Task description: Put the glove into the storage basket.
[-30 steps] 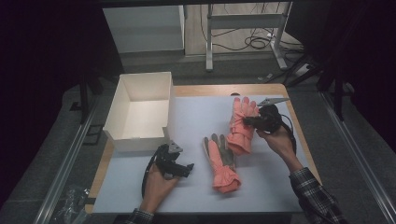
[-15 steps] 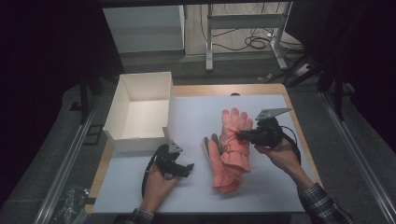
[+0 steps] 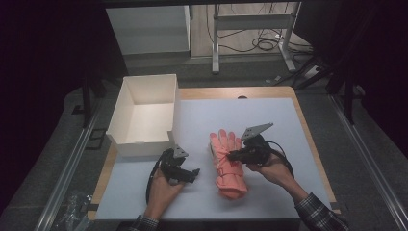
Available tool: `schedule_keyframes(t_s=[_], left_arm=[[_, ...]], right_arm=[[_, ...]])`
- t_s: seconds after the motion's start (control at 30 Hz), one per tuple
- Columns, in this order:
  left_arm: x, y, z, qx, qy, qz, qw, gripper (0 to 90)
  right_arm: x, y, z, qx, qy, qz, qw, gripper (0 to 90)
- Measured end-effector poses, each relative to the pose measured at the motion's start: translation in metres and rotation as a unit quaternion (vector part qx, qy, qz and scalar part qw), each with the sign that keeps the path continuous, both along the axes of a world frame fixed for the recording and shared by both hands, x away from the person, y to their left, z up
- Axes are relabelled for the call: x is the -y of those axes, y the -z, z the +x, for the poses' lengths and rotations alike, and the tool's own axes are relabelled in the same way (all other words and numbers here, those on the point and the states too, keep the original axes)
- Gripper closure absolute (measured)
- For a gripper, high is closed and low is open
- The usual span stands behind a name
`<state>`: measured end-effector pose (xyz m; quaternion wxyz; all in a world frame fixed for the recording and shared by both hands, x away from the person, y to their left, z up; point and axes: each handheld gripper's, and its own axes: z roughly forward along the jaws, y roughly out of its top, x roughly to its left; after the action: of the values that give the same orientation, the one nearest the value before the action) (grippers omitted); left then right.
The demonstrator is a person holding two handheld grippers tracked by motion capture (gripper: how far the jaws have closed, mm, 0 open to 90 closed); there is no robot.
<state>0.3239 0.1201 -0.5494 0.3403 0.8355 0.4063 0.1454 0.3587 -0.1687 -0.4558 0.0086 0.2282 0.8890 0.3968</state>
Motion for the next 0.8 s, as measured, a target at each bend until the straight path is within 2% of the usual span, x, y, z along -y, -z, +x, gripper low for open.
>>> schedule_keyframes(t_s=[0.13, 0.23, 0.33, 0.4, 0.53, 0.8], left_arm=[[0.000, 0.000, 0.000, 0.001, 0.001, 0.001, 1.0000, 0.5], [0.000, 0.000, 0.000, 0.001, 0.001, 0.001, 1.0000, 0.5], [0.000, 0.000, 0.000, 0.001, 0.001, 0.001, 1.0000, 0.5], [0.000, 0.000, 0.000, 0.001, 0.001, 0.001, 1.0000, 0.5], [0.000, 0.000, 0.000, 0.000, 0.000, 0.000, 1.0000, 0.5], [0.000, 0.000, 0.000, -0.001, 0.000, 0.000, 1.0000, 0.5]], right_arm=[[-0.002, 0.012, 0.002, 0.005, 0.005, -0.016, 0.9998, 79.9], [-0.003, 0.018, 0.000, 0.012, 0.007, -0.016, 0.9998, 77.5], [-0.003, 0.019, 0.000, 0.018, 0.009, -0.014, 0.9997, 73.2], [-0.001, 0.015, -0.001, 0.020, 0.012, -0.009, 0.9997, 65.6], [0.002, 0.006, 0.000, 0.021, 0.014, 0.001, 0.9997, 62.7], [0.019, -0.010, 0.000, 0.049, 0.040, 0.007, 0.9980, 61.7]])
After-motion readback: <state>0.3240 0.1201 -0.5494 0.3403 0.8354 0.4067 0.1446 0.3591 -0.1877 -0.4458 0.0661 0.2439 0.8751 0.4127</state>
